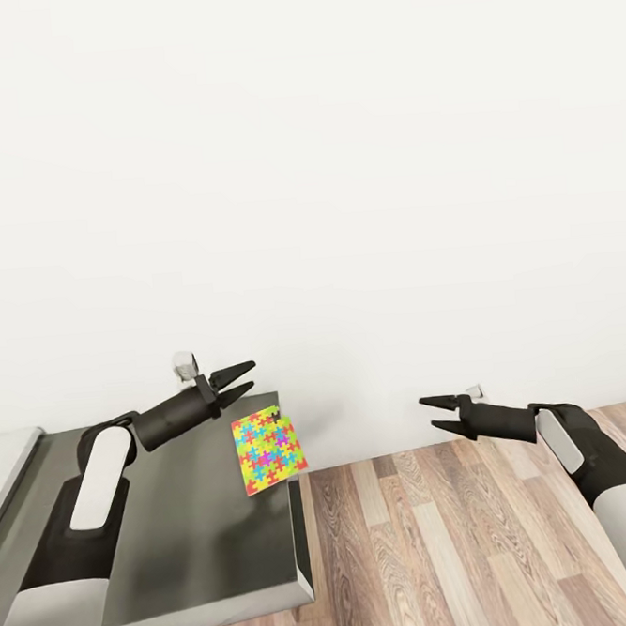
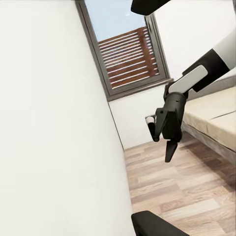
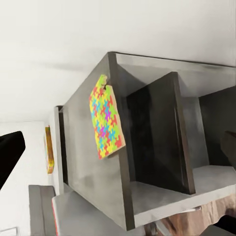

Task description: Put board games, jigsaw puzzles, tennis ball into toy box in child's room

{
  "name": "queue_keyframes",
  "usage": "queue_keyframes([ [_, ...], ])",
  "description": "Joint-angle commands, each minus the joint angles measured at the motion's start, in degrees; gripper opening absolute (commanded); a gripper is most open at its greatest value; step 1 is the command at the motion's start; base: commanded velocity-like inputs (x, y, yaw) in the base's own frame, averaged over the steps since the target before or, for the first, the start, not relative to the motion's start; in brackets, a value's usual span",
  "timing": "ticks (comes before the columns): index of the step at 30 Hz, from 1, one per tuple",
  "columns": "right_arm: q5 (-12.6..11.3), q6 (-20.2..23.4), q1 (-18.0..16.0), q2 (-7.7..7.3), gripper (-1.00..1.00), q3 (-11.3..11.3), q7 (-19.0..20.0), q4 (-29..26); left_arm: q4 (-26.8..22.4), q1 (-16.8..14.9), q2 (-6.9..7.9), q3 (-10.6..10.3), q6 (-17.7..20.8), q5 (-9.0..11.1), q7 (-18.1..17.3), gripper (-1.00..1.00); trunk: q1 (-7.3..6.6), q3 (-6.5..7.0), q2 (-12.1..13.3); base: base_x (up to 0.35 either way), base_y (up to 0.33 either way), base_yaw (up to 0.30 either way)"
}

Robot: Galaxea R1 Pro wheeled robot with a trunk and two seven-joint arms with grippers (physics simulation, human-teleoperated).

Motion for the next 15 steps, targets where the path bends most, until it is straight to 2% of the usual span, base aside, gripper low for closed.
queue_keyframes([
  [1,0.25,0.17,-0.10,-0.03,1.00,-0.09,0.92,0.15,-0.01,-0.10,-0.01,0.00,0.28,-0.14,-0.37,1.00,0.24,-0.25,-0.48,0.000,0.000,0.000],
  [15,0.75,0.19,-0.33,-0.20,1.00,-0.16,3.31,0.35,0.17,-0.65,-0.44,-0.31,0.28,0.32,-0.31,1.00,3.31,-2.77,-6.10,0.000,0.000,0.000],
])
